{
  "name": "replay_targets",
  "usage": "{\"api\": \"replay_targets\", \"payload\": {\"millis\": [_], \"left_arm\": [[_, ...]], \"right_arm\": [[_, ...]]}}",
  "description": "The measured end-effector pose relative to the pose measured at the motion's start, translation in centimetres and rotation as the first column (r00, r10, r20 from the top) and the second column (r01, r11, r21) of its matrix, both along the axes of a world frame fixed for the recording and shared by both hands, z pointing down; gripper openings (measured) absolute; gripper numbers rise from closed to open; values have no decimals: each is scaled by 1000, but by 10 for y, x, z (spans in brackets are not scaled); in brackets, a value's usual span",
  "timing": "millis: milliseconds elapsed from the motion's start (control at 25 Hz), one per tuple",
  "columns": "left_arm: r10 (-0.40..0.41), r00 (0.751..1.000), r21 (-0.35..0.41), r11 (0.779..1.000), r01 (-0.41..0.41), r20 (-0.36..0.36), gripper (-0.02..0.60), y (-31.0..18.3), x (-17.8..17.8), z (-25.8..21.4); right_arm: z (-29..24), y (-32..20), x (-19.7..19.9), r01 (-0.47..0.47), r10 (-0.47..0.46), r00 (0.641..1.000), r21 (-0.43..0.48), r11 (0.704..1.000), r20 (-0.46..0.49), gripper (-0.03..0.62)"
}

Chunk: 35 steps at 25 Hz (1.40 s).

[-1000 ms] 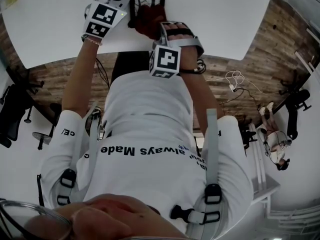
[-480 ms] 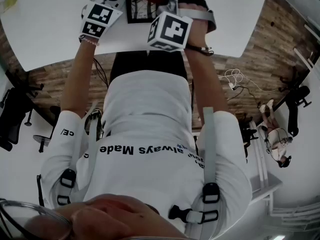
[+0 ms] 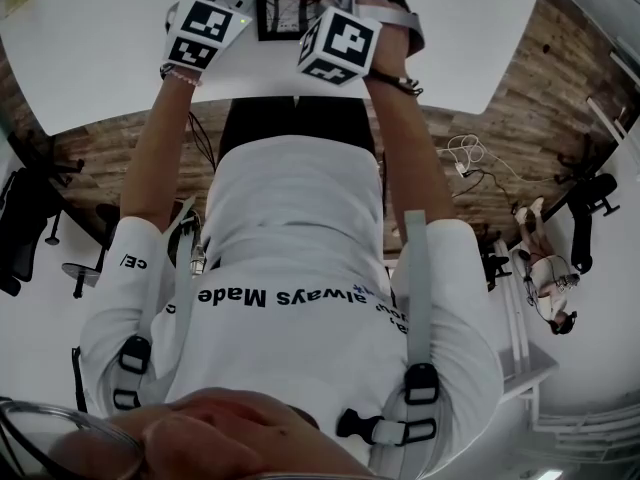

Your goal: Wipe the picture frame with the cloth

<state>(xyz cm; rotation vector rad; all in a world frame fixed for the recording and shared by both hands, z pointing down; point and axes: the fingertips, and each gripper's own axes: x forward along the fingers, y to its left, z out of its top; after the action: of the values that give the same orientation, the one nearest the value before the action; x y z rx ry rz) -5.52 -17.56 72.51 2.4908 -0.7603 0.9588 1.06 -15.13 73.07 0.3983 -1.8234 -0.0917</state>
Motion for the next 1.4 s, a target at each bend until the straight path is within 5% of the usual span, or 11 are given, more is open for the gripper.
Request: {"api": "replay_targets", "payload": {"millis": [920, 1160, 1400], "left_arm": [[4, 1000, 3, 1000, -4, 9, 3, -1, 2, -1], [-31, 999, 61, 998, 32, -26, 3, 10, 7, -55], [-107, 981, 107, 986, 125, -160, 3, 25, 2, -184]], "right_arm": [[-5, 129, 3, 53, -48, 998, -129, 990, 40, 20], [-83, 99, 25, -122, 127, 979, -39, 992, 160, 20], [-210, 53, 40, -328, 289, 877, 38, 944, 384, 20]]}}
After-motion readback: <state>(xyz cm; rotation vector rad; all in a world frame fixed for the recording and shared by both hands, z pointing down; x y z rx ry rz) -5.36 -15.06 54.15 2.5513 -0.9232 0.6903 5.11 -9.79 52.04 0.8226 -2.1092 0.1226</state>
